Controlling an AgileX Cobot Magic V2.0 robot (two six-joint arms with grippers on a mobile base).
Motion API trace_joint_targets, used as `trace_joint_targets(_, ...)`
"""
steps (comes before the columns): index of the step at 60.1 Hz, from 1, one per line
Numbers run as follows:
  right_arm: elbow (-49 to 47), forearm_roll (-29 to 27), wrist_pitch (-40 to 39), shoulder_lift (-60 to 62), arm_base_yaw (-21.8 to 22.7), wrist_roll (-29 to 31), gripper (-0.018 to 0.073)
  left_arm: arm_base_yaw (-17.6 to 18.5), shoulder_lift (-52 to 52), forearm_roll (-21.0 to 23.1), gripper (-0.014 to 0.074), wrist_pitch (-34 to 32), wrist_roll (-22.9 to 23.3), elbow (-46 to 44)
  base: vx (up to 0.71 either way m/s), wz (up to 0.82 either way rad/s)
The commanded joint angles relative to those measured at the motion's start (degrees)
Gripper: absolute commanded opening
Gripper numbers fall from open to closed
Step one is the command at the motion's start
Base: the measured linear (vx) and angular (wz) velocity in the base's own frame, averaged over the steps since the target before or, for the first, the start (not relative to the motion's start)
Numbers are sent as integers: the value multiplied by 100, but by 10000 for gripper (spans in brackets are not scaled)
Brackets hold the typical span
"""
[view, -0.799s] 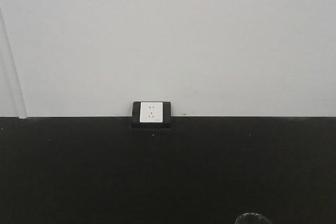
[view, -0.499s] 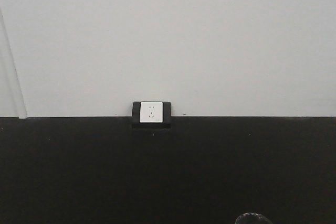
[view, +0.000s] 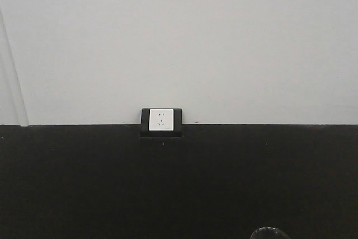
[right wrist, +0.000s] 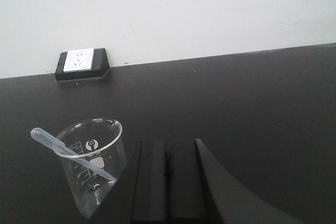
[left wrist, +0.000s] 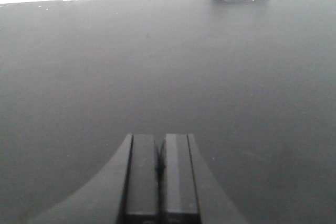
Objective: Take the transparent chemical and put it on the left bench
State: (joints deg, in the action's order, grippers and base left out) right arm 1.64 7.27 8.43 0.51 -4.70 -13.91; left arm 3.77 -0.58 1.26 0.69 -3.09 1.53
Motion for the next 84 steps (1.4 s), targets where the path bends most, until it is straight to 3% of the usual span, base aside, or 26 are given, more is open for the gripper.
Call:
trace_joint_targets(1,53,15,-459,51,32,38,-7,10,-110,4,-4,-449,45,93,0,0)
trace_joint_targets(8,36,48,-713,51,32,38,-7,10,-110,4,-4,-449,45,93,0,0)
trace_joint_targets(21,36,22,-2639,51,24,17,-7,10,-110,4,-4,-449,45,93,0,0)
trace_joint_targets(34,22,41,-3411,51,24,-136,-7,10,-110,4,-4,-449,45,93,0,0)
trace_joint_targets(40,-240,41,-2880,-1,24,-201,-7,10,-110,4,-4,-449,45,93,0,0)
trace_joint_targets(47,-1060,125,-1302,-320,24,-270,-6,10,-110,4,-4,-449,45,93,0,0)
trace_joint_targets(55,-2337,453,-136,-1220,24,-59,-4,10,-110,4,-4,-449,45,93,0,0)
trace_joint_targets(69,-3632,368,118,-2901,17,475,31,10,-110,4,-4,-449,45,93,0,0)
trace_joint_targets(75,-3764,83,109,-3403,17,531,88,10,-110,4,-4,-449,45,93,0,0)
trace_joint_targets(84,-3764,-114,71,-3828,17,654,245,10,-110,4,-4,-449,45,93,0,0)
